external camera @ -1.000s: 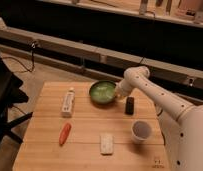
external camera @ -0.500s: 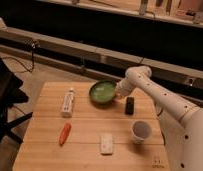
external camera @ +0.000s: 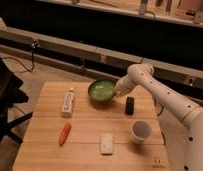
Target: Pick up the ceramic bowl
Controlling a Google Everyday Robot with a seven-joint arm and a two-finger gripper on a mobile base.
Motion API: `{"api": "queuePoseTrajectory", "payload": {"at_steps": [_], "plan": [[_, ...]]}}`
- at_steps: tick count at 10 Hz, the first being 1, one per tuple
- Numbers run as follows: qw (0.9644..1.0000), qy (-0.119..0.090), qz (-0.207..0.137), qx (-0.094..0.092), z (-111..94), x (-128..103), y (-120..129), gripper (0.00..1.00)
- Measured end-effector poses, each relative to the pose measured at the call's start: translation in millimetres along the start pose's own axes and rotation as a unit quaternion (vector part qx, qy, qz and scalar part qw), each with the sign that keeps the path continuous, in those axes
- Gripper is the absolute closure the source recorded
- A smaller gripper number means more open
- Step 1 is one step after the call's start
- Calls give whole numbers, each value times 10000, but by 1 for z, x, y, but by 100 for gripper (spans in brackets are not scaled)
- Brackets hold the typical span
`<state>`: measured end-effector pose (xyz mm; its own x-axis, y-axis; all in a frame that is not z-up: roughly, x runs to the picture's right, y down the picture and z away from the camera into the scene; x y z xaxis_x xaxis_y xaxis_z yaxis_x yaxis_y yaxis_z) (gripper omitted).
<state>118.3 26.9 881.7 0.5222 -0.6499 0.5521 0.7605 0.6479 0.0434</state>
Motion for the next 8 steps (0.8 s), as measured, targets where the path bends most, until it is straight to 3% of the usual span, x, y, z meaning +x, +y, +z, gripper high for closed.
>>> {"api": "queuePoseTrajectory", "payload": {"at_steps": [2, 5, 6, 8], "plan": [[9998, -48, -97, 147, -13, -2, -10, 100], [9980, -151, -153, 595, -34, -4, -25, 100], [9985, -99, -126, 532, -37, 0, -22, 100], [9992, -99, -145, 363, -23, -1, -19, 100]]}}
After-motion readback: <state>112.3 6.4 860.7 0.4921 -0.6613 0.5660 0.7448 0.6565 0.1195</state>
